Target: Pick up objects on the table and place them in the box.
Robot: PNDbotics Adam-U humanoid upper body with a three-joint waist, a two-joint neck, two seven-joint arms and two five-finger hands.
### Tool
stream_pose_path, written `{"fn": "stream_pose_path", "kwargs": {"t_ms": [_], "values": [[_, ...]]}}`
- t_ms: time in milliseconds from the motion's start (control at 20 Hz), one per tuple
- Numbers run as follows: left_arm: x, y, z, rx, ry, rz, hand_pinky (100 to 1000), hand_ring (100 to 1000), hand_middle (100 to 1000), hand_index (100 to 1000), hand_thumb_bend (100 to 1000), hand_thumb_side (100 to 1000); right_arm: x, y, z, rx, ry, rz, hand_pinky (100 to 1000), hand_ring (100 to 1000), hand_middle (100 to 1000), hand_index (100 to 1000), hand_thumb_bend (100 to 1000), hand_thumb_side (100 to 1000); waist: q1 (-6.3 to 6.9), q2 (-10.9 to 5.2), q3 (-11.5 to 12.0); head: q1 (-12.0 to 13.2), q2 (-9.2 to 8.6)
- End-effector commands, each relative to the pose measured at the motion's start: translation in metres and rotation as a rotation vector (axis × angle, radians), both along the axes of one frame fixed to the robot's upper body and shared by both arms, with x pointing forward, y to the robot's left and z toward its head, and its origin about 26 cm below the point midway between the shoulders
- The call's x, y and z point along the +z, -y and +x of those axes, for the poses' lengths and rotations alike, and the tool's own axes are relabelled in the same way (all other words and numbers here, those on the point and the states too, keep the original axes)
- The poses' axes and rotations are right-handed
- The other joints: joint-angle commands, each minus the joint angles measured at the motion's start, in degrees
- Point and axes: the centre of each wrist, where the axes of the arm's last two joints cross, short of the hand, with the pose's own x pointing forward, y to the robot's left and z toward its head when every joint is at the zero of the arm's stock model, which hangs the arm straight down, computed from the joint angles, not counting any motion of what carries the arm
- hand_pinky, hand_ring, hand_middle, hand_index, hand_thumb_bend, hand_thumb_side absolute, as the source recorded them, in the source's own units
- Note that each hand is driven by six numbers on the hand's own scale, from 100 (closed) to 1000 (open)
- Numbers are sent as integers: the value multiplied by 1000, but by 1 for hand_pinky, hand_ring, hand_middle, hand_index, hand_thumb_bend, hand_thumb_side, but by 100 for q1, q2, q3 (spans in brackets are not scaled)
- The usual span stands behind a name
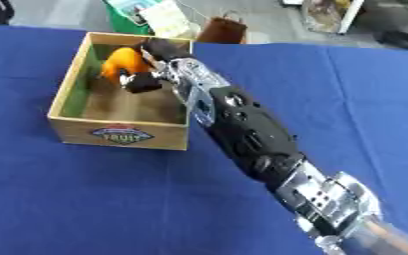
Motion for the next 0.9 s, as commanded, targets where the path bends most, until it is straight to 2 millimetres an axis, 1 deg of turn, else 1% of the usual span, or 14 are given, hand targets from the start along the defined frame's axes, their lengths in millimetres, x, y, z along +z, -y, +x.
{"fn": "stream_pose_path", "kwargs": {"t_ms": [50,100,150,250,300,400,500,650,750,800,850,900], "values": [[7,-1,-3,3,22,13,470,352,459,536,100,789,16,5,0,4,24,-18,810,897,710,857,100,666,44,-101,-7,7,15],[7,-1,-3,4,22,13,470,352,459,536,100,789,16,6,0,6,21,-21,822,915,740,884,155,673,48,-102,-12,18,24],[7,-1,-3,5,22,12,471,352,459,536,100,789,17,7,0,9,19,-23,837,936,772,912,322,686,51,-102,-16,29,30],[7,-1,-3,7,22,12,471,352,459,535,100,789,19,10,0,15,15,-27,845,948,806,951,605,685,59,-107,-31,59,48],[7,-1,-3,7,22,12,471,352,459,535,100,789,21,11,0,18,12,-31,846,951,816,963,676,691,61,-111,-42,71,57],[8,-1,-3,7,22,13,471,352,459,535,100,789,23,14,-1,22,2,-40,854,964,838,981,760,703,65,-119,-63,97,76],[8,-1,-3,8,22,13,471,352,459,536,100,789,24,18,-2,17,-9,-47,859,972,848,986,785,710,66,-130,-77,113,88],[8,-2,-3,11,23,12,471,353,459,536,100,789,27,24,-4,18,-17,-38,870,982,848,1000,797,716,66,-146,-90,129,85],[8,-2,-3,13,23,12,471,353,459,536,100,790,35,28,-9,35,-7,-7,870,980,828,996,776,714,62,-158,-105,146,81],[8,-2,-3,15,23,12,471,353,459,536,100,790,40,31,-12,46,7,10,869,978,821,991,752,719,57,-164,-115,153,82],[8,-2,-3,17,23,12,471,353,459,536,100,789,47,34,-17,57,27,28,868,976,815,987,726,723,52,-168,-125,161,84],[8,-3,-3,19,23,13,471,352,459,536,100,789,56,36,-24,70,61,49,863,970,805,986,675,721,48,-172,-138,172,90]]}}
